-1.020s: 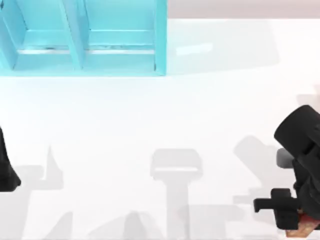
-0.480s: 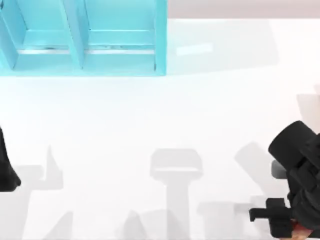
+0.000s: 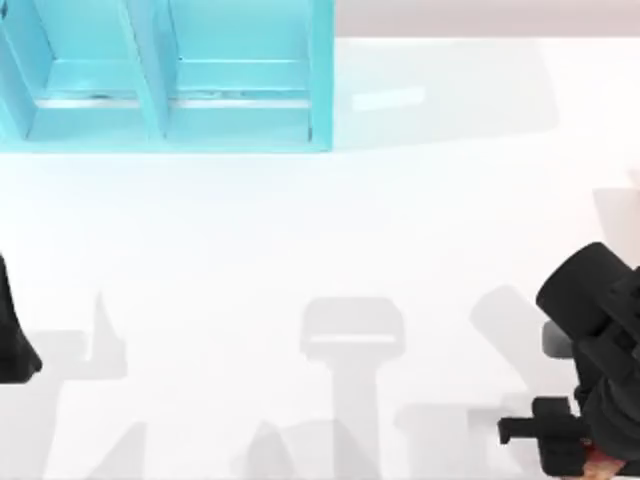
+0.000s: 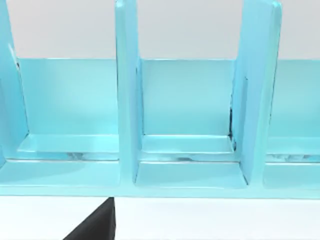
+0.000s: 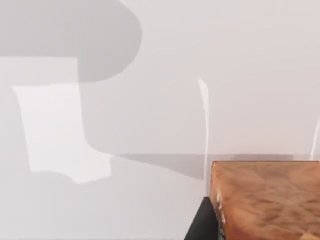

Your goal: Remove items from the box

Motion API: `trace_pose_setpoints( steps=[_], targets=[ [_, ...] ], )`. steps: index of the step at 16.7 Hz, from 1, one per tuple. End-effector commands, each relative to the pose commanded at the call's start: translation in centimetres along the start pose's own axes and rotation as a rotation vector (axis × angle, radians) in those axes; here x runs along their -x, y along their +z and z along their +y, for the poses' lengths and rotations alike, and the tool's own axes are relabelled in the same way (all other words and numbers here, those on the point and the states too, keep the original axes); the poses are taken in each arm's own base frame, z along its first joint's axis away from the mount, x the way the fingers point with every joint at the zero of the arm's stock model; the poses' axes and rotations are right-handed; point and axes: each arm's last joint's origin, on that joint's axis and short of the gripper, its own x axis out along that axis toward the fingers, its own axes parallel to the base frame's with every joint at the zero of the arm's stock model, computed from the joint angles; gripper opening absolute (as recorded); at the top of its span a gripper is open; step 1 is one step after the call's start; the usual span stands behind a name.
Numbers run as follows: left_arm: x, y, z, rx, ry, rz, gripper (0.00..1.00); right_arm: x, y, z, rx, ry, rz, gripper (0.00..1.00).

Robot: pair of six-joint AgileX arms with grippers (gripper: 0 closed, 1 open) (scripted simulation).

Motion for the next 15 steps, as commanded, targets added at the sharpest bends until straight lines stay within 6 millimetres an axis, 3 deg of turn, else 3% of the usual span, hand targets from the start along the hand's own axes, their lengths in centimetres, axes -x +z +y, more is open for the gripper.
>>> trace_pose_setpoints(
  steps=[8,15],
  targets=[
    [0.00,0.00,0.00,0.000,0.000,0.000,1.00,0.00,0.00,0.00,0.000,0.000,0.000,0.98],
    [0.00,0.00,0.00,0.000,0.000,0.000,1.00,0.00,0.00,0.00,0.000,0.000,0.000,1.00]
  ],
)
